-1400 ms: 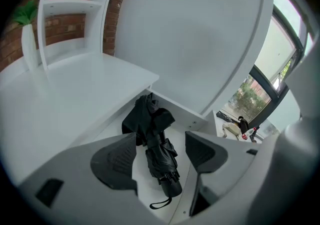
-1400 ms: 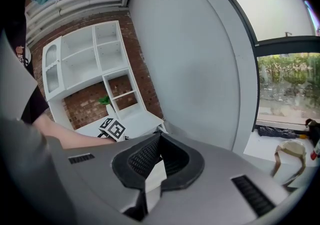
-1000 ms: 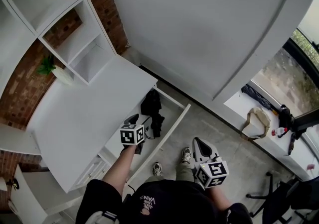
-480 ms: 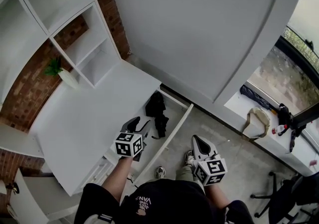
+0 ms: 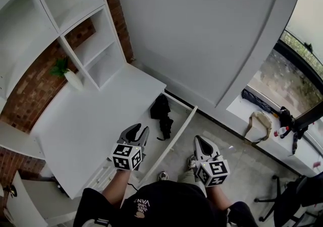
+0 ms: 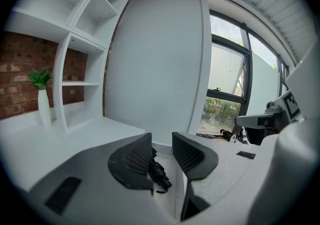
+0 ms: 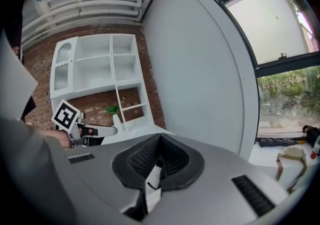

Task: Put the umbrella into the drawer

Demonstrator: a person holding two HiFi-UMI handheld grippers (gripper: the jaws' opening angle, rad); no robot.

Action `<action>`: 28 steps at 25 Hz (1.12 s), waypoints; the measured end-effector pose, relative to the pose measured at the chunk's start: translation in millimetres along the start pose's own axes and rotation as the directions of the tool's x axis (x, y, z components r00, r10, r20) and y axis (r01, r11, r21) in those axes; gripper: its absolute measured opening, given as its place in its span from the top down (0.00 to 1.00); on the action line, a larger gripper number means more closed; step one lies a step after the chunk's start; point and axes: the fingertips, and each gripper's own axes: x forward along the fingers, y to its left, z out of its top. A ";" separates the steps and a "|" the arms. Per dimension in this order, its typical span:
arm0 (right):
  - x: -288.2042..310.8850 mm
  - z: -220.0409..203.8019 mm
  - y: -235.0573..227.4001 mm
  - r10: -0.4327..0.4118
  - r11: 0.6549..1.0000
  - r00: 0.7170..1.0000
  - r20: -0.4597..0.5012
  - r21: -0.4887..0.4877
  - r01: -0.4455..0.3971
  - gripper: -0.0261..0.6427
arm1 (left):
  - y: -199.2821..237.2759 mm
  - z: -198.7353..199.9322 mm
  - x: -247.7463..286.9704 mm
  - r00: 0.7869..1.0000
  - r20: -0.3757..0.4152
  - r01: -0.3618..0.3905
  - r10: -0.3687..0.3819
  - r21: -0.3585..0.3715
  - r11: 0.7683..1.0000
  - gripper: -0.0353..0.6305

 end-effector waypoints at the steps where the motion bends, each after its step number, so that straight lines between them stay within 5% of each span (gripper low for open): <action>1: -1.0 0.8 2.4 -0.001 1.000 1.000 0.005 -0.004 0.001 0.96 | -0.2 0.7 -5.0 1.000 0.006 -0.001 0.001 0.005 1.000 0.76; 28: -6.3 -9.1 60.0 0.051 0.998 0.999 -0.009 -0.026 -0.051 0.96 | 14.0 -12.8 -98.1 0.995 0.063 -0.078 0.077 0.002 0.997 0.94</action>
